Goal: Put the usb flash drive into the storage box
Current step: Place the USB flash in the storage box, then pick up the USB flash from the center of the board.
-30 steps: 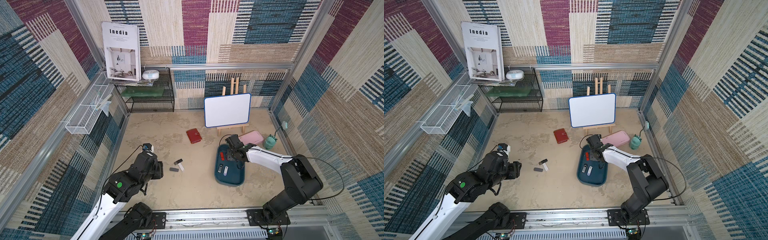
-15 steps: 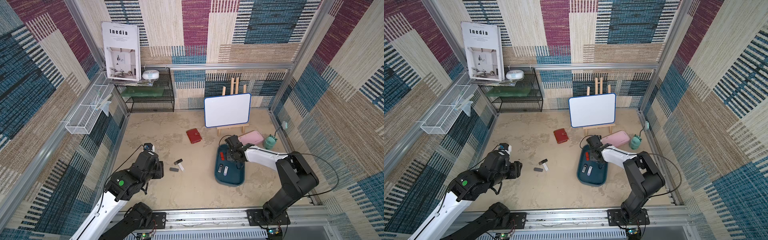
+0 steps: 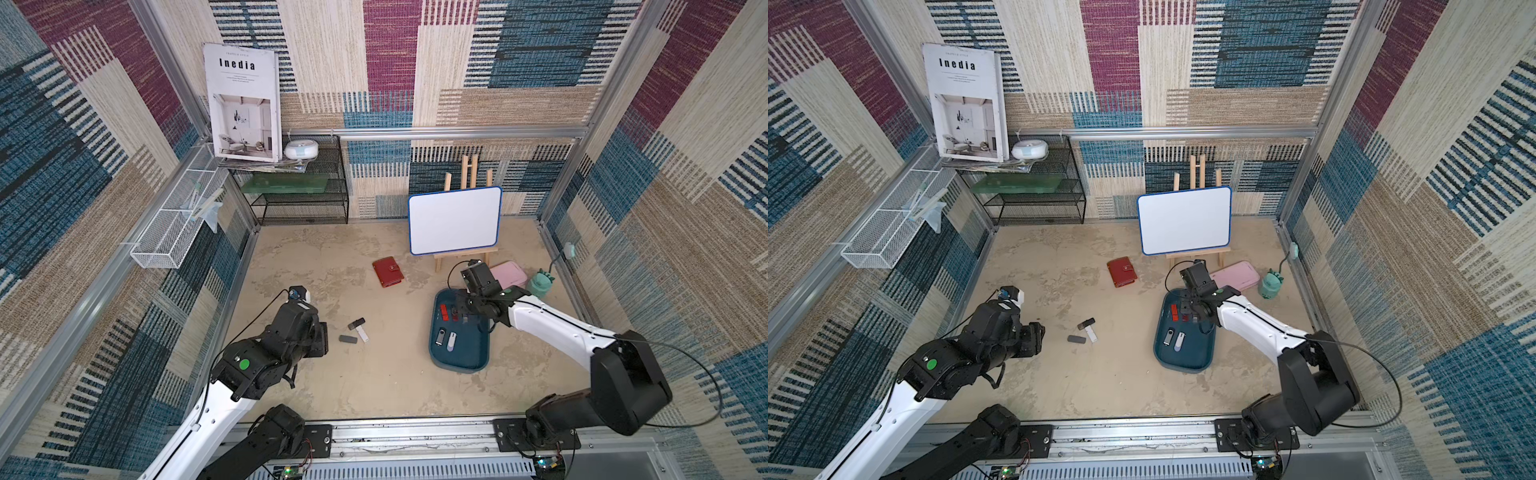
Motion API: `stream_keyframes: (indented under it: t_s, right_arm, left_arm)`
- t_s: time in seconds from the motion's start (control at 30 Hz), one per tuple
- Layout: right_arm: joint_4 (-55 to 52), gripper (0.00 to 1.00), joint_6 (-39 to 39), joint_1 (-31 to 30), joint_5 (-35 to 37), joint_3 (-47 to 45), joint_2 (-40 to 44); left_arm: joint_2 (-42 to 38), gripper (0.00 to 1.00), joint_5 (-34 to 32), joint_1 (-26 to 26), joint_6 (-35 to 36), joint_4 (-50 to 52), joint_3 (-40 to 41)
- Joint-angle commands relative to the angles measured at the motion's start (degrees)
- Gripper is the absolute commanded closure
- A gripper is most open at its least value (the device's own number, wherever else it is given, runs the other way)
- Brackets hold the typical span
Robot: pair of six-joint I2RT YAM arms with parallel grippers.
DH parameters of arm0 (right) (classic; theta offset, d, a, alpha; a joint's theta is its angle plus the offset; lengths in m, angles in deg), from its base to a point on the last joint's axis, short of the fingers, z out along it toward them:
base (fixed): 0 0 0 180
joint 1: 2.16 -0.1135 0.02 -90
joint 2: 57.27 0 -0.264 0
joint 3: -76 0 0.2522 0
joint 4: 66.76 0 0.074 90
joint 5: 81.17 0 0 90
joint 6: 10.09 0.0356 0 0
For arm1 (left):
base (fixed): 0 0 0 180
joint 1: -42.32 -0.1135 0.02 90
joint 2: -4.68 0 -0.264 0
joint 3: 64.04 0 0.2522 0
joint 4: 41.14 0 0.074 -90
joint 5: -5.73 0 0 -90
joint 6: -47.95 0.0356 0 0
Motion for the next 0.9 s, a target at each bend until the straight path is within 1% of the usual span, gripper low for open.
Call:
stream_keyframes:
  t_s: [0.0, 0.07, 0.13, 0.23, 0.33, 0.43, 0.57, 0.7, 0.87]
  right_arm:
    - [5.25, 0.59, -5.82, -0.43, -2.65, -2.56, 9.76]
    - [10.26, 0.55, -6.64, -0.36, 1.15, -6.55, 17.71]
    - [18.71, 0.49, -6.79, -0.32, 4.21, -12.69, 25.17]
    - [27.78, 0.44, -7.57, -0.39, 8.41, -20.93, 33.61]
    - [29.28, 0.43, -5.7, -0.38, 12.56, -25.34, 38.53]
    - [30.46, 0.42, -4.61, -0.33, 16.05, -28.42, 42.13]
    - [32.09, 0.42, -4.48, -0.38, 17.06, -31.37, 44.75]
    - [31.05, 0.42, -3.8, -0.31, 16.95, -30.93, 45.14]
    - [29.03, 0.42, -3.21, -0.3, 17.59, -30.52, 45.88]
  left_arm:
    - [0.73, 0.35, 2.35, 0.69, -0.4, -0.87, 0.23]
    - [2.29, 0.35, 5.17, 1.94, -0.39, -1.36, 0.14]
    - [4.66, 0.35, 7.73, 2.13, -3.37, -1.47, 0.42]
    - [8.85, 0.39, 12.79, 2.33, -8.02, -6.34, 4.34]
    - [14.12, 0.41, 12.78, 4.11, -11.51, -10.95, 7.25]
    - [20.75, 0.41, 10.26, 7.4, -14.07, -14.59, 7.24]
    - [29.61, 0.42, 6.13, 10.98, -15.81, -17.56, 4.07]
    - [36.7, 0.44, 3.81, 11.62, -17.0, -19.97, 1.71]
    - [42.64, 0.45, 1.97, 11.54, -16.53, -20.6, -1.06]
